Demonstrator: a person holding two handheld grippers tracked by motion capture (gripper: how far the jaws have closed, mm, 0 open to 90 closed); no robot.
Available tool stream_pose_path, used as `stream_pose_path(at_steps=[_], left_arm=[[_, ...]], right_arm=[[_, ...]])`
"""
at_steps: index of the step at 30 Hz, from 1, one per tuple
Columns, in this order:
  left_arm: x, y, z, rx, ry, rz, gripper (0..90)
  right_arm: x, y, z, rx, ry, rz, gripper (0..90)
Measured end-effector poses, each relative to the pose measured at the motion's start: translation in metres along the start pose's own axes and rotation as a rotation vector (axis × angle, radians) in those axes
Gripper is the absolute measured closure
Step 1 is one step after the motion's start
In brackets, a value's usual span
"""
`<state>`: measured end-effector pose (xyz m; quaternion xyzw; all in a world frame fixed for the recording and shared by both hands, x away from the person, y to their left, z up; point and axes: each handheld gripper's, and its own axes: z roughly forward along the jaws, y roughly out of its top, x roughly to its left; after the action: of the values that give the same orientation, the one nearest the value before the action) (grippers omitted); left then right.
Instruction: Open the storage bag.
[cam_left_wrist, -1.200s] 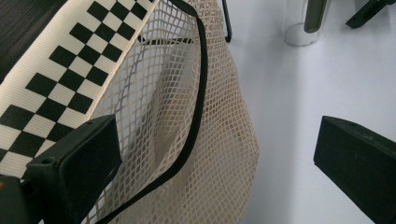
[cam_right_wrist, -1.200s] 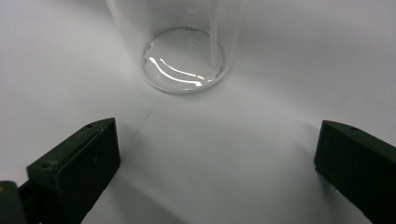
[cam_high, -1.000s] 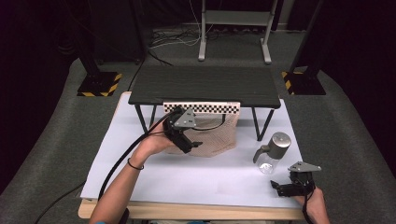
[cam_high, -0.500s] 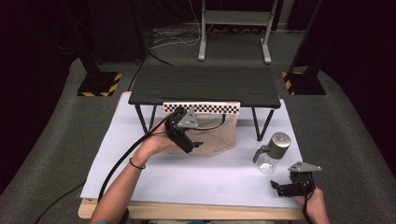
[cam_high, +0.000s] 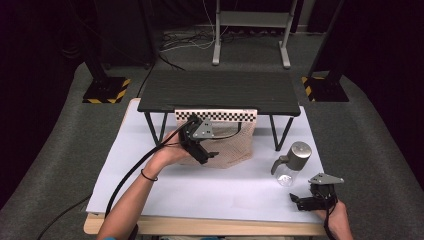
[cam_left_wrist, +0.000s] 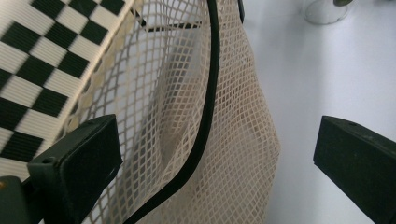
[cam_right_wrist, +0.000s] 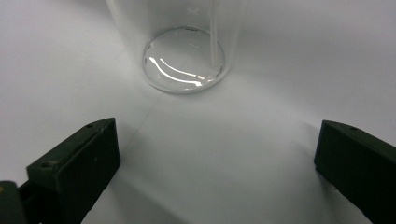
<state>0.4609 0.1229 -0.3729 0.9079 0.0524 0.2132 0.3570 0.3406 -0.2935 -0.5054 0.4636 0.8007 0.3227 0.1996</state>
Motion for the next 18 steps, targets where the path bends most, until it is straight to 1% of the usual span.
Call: stream_pose_path(at_steps=[3,11,14,18], left_arm=[[0.001,-0.002,0.005,0.023,0.009,0.000,0.6],[0.002,-0.005,0.009,0.024,0.012,-0.002,0.5],[0.002,-0.007,0.012,0.037,0.006,-0.004,0.9],[0.003,-0.010,0.016,0.040,0.008,-0.006,1.3]], right_arm=[[0.000,0.000,0.000,0.000,0.000,0.000,0.0],[0.000,0.000,0.000,0.000,0.000,-0.001,0.0],[0.000,0.000,0.000,0.001,0.001,-0.001,0.0],[0.000,0.000,0.000,0.001,0.001,0.000,0.0]])
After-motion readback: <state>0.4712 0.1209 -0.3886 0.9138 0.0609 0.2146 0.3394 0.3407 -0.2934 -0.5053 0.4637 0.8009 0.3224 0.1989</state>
